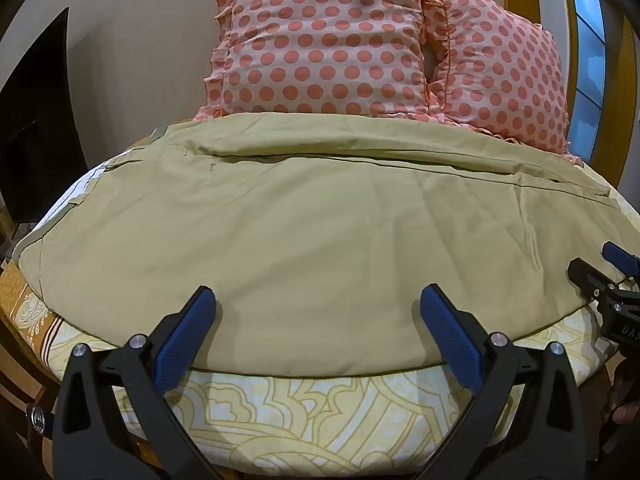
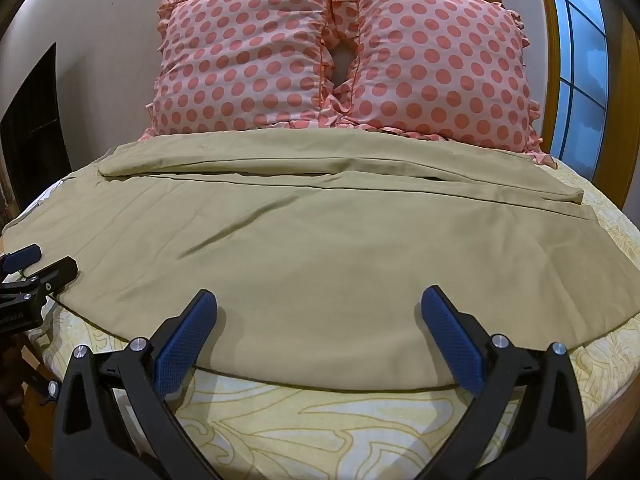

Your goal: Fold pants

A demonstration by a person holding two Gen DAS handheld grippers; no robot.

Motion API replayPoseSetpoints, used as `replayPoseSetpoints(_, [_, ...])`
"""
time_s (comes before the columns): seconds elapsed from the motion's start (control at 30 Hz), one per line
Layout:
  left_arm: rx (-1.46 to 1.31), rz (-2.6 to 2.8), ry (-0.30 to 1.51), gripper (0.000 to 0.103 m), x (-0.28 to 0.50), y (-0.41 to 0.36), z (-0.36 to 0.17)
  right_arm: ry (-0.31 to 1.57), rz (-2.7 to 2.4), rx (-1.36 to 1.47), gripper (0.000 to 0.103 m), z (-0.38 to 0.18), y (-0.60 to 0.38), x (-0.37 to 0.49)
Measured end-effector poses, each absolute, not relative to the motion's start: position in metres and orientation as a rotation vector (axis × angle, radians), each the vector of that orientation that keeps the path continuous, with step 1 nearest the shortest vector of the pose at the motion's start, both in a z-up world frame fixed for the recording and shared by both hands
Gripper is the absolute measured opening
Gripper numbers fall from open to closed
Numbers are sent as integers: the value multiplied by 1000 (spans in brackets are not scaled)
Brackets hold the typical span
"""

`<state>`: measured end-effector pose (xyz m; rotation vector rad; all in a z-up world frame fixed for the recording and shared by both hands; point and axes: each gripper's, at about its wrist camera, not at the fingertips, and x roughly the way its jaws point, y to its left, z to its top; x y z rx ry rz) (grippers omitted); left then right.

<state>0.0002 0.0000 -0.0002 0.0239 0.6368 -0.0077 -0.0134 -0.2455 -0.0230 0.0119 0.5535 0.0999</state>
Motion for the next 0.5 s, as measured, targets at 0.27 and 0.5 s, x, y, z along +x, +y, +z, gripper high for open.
replayPoseSetpoints(0.27, [23, -8, 640, 101, 3, 1, 2, 551, 100, 12, 102, -23, -245, -14])
replayPoseSetpoints(0.5, [24, -8, 633, 101, 0, 0, 0, 550, 100, 13, 102, -23, -245, -14])
